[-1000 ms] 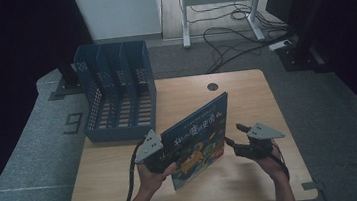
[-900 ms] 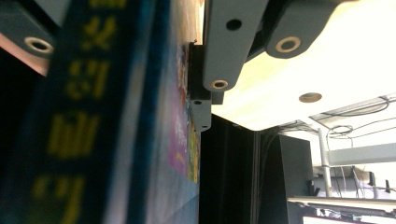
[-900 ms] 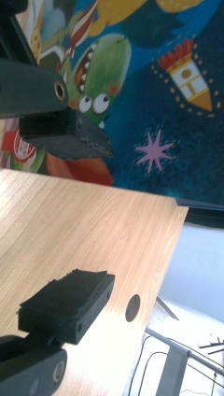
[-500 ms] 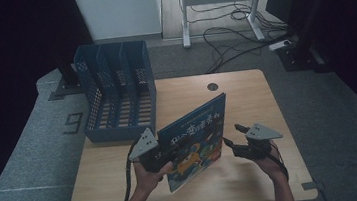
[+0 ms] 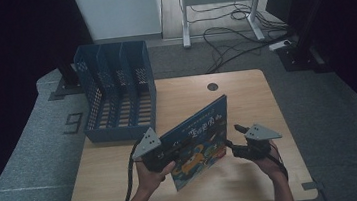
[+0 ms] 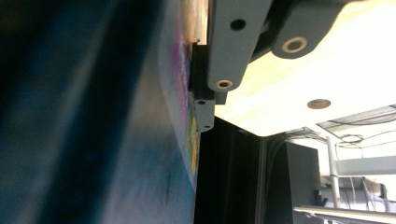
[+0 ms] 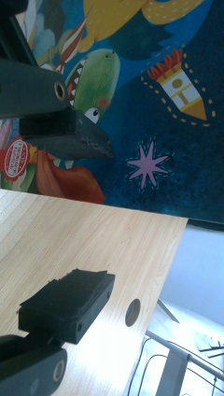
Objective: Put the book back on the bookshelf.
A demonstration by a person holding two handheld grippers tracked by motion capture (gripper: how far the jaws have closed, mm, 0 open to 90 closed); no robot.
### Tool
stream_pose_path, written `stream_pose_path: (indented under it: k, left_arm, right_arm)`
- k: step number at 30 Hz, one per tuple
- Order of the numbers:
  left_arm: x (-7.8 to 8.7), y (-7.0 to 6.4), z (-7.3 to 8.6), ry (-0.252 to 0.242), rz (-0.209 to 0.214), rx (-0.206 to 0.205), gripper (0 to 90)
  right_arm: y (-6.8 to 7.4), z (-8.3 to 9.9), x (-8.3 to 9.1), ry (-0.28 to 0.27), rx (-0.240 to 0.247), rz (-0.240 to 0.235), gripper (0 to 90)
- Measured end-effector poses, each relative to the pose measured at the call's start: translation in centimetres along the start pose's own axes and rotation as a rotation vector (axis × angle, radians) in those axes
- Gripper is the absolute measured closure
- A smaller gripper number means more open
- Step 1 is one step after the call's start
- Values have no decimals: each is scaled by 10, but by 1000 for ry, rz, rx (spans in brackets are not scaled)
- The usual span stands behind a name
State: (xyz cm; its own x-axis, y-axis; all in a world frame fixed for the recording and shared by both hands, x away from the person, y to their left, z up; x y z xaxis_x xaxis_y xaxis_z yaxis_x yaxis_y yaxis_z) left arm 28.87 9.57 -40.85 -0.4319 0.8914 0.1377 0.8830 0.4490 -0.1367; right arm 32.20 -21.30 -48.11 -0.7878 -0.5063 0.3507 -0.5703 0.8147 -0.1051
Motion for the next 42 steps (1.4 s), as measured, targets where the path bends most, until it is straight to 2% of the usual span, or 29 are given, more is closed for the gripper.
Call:
stream_pose_path:
  k: [2, 4, 9, 10, 18, 27, 39, 42]
  left_arm:
    - [0, -3, 1, -6, -7, -29, 815]
    - [-1, -4, 1, -17, -2, -42, 818]
    - [0, -1, -5, -47, 14, -5, 820]
    - [2, 0, -9, -38, 10, -4, 820]
    - [23, 3, -24, -40, -32, -34, 818]
    - [40, 10, -33, -70, -63, -14, 819]
    - [58, 14, -45, -117, -99, -33, 818]
    - [64, 16, -49, -134, -106, -26, 818]
  right_arm:
    - [0, 0, 0, 1, -1, 0, 323]
    - [-1, 0, 1, 0, -3, 1, 323]
    - [-4, 0, 4, -9, -15, 6, 324]
    - [-5, 0, 4, -10, -15, 7, 323]
    - [-5, 1, 5, -10, -20, 11, 323]
    - [-5, 4, 2, 1, -24, 15, 323]
    - [-8, 6, 2, 6, -26, 18, 326]
    - [-8, 8, 0, 14, -29, 17, 326]
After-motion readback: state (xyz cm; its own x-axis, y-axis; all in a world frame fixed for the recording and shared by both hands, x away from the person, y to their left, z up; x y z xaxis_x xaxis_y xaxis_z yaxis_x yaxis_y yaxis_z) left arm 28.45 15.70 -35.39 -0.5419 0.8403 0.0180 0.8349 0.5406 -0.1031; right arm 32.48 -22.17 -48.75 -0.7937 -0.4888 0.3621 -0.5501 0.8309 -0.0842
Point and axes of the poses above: each handheld gripper's, and its own axes: x roughly backward along the jaws, z roughly out of its underside, y roughly to its left, the point moved 1 cm from there along -x, roughly forward along the jaws, and after that the axes turned 5 degrees about z, right-handed, at the moved point
